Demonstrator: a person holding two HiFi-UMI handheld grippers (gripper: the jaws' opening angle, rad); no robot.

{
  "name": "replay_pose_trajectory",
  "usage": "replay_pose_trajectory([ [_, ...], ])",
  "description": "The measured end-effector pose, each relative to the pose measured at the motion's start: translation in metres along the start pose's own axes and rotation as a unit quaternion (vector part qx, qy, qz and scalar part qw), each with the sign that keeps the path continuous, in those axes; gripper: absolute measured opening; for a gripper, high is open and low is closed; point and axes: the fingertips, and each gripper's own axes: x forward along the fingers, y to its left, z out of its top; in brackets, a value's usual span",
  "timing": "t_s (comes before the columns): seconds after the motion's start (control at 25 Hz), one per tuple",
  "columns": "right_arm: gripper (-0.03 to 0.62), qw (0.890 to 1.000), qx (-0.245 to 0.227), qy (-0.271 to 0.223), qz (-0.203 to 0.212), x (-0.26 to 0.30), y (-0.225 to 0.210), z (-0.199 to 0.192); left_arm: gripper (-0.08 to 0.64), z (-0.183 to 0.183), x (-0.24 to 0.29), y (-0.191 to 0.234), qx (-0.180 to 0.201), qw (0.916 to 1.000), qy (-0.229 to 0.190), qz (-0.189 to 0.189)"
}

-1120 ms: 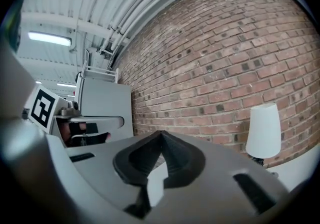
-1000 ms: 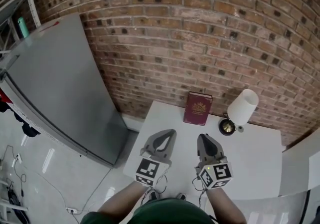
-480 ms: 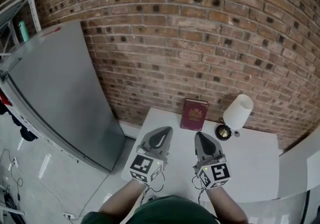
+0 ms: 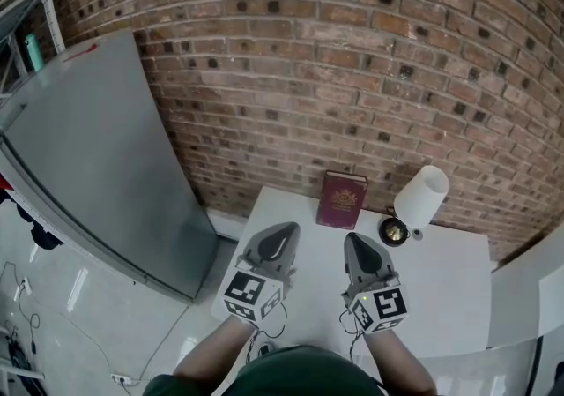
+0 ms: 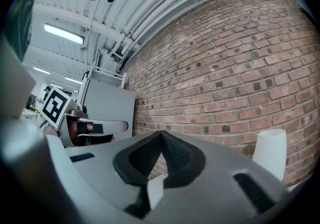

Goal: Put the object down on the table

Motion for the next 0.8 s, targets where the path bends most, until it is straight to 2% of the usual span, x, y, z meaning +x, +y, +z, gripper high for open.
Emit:
replay_pose_trajectory([
  [0.28, 0.002, 1.0, 0.01, 0.006, -0.001, 0.004, -0.004, -0.008, 0.011, -0.014, 0.003, 0.006, -0.006, 0.9999, 0.015, 0.003],
  [0.8, 0.002, 1.0, 0.017, 0.006, 0.007, 0.011, -0.005, -0.013, 0.011, -0.014, 0.009, 0.007, -0.006, 0.9999, 0.015, -0.001],
])
